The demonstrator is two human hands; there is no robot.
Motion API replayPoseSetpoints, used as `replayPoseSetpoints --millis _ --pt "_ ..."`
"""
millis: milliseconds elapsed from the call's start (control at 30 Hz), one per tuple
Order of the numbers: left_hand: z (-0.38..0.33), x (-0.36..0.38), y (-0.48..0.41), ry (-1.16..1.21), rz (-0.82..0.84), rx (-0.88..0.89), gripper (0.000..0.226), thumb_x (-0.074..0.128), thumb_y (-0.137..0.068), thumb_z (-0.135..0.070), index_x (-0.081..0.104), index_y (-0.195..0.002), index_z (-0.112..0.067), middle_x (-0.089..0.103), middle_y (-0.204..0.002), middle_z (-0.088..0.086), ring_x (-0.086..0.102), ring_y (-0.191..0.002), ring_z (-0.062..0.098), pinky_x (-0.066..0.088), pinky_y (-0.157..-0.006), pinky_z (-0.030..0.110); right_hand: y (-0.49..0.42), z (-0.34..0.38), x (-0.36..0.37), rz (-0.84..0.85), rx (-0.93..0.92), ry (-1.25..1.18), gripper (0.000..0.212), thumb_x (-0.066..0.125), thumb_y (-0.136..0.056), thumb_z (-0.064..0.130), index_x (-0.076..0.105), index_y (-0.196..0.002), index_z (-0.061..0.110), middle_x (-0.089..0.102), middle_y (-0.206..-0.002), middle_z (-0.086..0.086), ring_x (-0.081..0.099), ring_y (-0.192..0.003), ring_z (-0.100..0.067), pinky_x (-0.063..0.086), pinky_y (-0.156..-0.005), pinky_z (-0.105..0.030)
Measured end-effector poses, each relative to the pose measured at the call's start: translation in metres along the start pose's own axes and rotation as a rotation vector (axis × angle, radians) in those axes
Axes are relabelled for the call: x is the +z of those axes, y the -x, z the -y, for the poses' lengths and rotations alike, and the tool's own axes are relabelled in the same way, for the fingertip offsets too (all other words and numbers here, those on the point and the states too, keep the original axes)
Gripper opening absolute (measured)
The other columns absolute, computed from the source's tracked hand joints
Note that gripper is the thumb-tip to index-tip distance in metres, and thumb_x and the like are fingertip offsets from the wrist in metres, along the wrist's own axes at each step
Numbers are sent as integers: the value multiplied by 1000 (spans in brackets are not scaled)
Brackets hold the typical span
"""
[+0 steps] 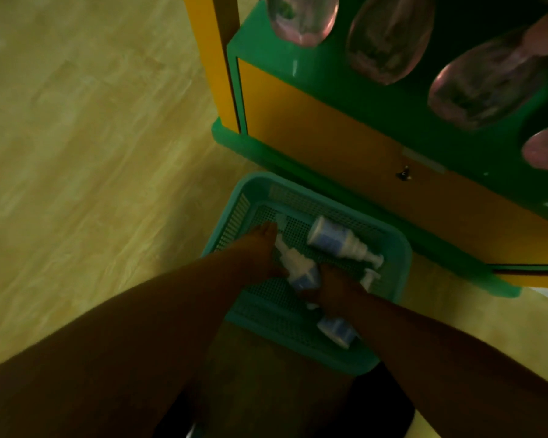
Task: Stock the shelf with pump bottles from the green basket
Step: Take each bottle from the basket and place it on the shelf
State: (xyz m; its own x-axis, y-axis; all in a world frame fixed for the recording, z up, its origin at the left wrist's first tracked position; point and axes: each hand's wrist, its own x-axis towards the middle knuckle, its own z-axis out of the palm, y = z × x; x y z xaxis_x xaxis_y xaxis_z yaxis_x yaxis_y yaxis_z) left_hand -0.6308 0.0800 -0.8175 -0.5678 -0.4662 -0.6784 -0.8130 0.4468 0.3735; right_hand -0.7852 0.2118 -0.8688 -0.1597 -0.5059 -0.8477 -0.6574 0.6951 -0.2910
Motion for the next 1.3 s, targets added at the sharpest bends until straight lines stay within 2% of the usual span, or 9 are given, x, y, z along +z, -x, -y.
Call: replayPoseSetpoints --millis 200,400,500,600,700,833,967,1133,1300 --pt "15 -59 21 71 -145 -46 112 68 -78 -59 2 -156 -13 12 -162 13 22 -146 29 24 -115 39 32 7 -45 -52 -164 -276 47 81 -80 33 59 -120 23 67 -116 -4 66 -91 -6 53 -77 -25" --pt "-24 -99 75 417 -342 130 78 79 -76 -41 42 -140 -16 51 -131 -9 54 -118 15 45 -97 17 89 37 -107 -177 -300 -438 56 79 -61 66 64 -107 38 70 -110 8 68 -95 -11 55 -81 -37" --pt "-47 -117 107 419 -328 163 100 75 -76 -52 21 -153 -17 38 -136 -13 42 -121 6 28 -93 8 127 48 -132 -264 -387 -642 85 81 -45 75 66 -113 27 74 -109 3 72 -94 -16 57 -86 -42" --pt "-64 -136 139 454 -301 162 118 68 -71 -69 3 -156 -19 21 -160 0 28 -143 18 22 -97 18 171 61 -149 -219 -513 -888 75 88 -54 60 67 -115 21 73 -114 -10 72 -101 -28 54 -91 -53" --pt "-90 -152 176 558 -348 285 117 66 -70 -73 7 -156 -22 18 -162 -4 25 -144 13 24 -105 22 211 76 -158 -207 -617 -1077 81 90 -58 52 62 -124 14 72 -114 -16 69 -104 -38 52 -93 -58" --pt "-126 -160 221 849 -355 577 74 73 -82 -44 38 -146 -32 56 -139 -10 52 -127 8 42 -108 40 262 96 -163 -229 -796 -1181 77 88 -65 45 58 -129 13 66 -126 -16 63 -117 -38 48 -99 -53" --pt "-147 -163 251 902 -428 732 81 74 -85 -20 29 -151 -32 58 -136 -13 55 -124 6 46 -104 31 296 94 -168 -280 -922 -1207 63 83 -76 40 58 -131 23 62 -134 -11 60 -122 -34 49 -100 -50" --pt "-155 -156 257 927 -374 852 83 64 -88 3 21 -155 -20 52 -144 -4 50 -131 11 42 -108 32 318 86 -168 -315 -973 -1339 73 85 -73 41 54 -135 19 59 -135 -16 61 -121 -35 54 -88 -42" --pt "-168 -148 247 905 -646 797 73 70 -87 -14 35 -150 -23 57 -135 -17 56 -123 0 47 -103 28 327 85 -171 -369 -994 -1278 69 83 -70 50 60 -130 24 64 -132 -8 61 -122 -29 54 -91 -35"
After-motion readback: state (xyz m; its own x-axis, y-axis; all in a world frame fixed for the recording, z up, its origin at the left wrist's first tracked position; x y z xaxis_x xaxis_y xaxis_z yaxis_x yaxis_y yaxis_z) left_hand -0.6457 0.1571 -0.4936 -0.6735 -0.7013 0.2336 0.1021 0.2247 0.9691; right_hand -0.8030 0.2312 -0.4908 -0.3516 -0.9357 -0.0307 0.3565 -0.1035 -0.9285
